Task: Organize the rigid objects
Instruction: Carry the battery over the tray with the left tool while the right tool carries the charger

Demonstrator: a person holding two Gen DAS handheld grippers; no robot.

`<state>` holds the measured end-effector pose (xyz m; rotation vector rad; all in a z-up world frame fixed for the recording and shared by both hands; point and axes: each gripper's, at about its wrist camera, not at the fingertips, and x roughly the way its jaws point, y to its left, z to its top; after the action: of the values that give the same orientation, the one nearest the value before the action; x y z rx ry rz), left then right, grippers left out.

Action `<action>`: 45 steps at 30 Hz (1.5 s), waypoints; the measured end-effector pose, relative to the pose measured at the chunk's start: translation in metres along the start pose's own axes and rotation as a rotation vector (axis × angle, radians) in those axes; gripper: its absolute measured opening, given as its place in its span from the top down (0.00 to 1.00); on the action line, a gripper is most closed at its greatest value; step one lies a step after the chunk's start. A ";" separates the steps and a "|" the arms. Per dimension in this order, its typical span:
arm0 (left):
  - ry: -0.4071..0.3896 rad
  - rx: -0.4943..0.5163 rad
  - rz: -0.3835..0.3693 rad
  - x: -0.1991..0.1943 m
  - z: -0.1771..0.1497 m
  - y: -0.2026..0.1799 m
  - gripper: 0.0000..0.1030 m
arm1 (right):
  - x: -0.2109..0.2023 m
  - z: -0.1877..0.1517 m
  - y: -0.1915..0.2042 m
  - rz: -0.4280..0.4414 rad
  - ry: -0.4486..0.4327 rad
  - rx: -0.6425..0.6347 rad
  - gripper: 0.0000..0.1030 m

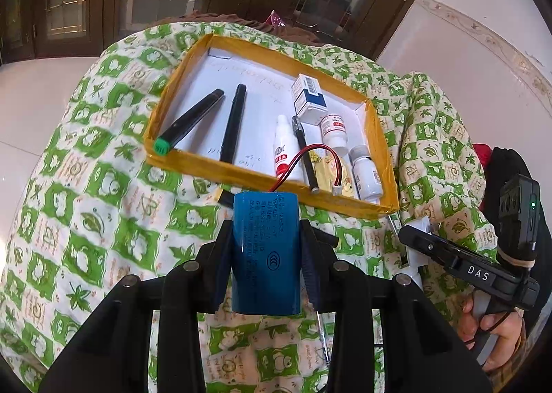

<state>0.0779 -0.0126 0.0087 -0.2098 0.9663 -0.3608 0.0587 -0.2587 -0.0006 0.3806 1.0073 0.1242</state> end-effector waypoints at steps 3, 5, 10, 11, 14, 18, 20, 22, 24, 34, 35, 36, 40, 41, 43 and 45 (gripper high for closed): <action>-0.003 0.006 0.002 0.000 0.005 -0.001 0.68 | -0.001 0.001 -0.001 -0.001 -0.007 0.006 0.63; -0.005 0.012 0.005 0.001 0.008 -0.002 0.68 | -0.002 0.002 -0.002 -0.001 -0.012 0.009 0.63; -0.007 0.030 0.013 0.003 0.017 -0.005 0.68 | -0.003 0.005 -0.003 0.000 -0.017 0.017 0.63; -0.007 0.034 0.015 0.004 0.019 -0.006 0.68 | -0.002 0.005 -0.004 0.000 -0.017 0.019 0.63; -0.007 0.047 0.022 0.006 0.027 -0.009 0.68 | -0.002 0.006 -0.004 0.004 -0.016 0.022 0.63; -0.007 0.054 0.027 0.011 0.035 -0.011 0.68 | -0.001 0.008 -0.004 0.013 -0.018 0.022 0.63; -0.004 0.059 0.029 0.014 0.037 -0.013 0.68 | -0.001 0.008 -0.004 0.016 -0.017 0.024 0.63; -0.001 0.067 0.035 0.016 0.039 -0.015 0.68 | 0.000 0.010 -0.005 0.021 -0.018 0.030 0.63; 0.004 0.074 0.039 0.020 0.042 -0.017 0.68 | -0.001 0.012 -0.006 0.021 -0.021 0.033 0.63; 0.014 0.114 0.065 0.031 0.056 -0.028 0.68 | -0.004 0.039 -0.006 0.018 -0.061 0.058 0.63; 0.015 0.118 0.066 0.032 0.057 -0.028 0.68 | -0.004 0.042 -0.005 0.018 -0.063 0.061 0.63; 0.018 0.123 0.067 0.034 0.059 -0.029 0.68 | -0.002 0.046 -0.004 0.018 -0.066 0.067 0.63; 0.032 0.143 0.074 0.045 0.065 -0.032 0.68 | 0.004 0.061 0.000 0.020 -0.069 0.080 0.63; 0.035 0.145 0.075 0.047 0.067 -0.032 0.68 | 0.005 0.065 0.001 0.022 -0.069 0.082 0.63; 0.043 0.150 0.079 0.053 0.072 -0.032 0.68 | 0.010 0.076 0.003 0.025 -0.072 0.089 0.63; 0.049 0.152 0.081 0.059 0.078 -0.031 0.68 | 0.015 0.087 0.003 0.028 -0.073 0.101 0.63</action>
<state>0.1667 -0.0627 0.0166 -0.0237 0.9880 -0.3649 0.1402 -0.2744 0.0302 0.4881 0.9386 0.0843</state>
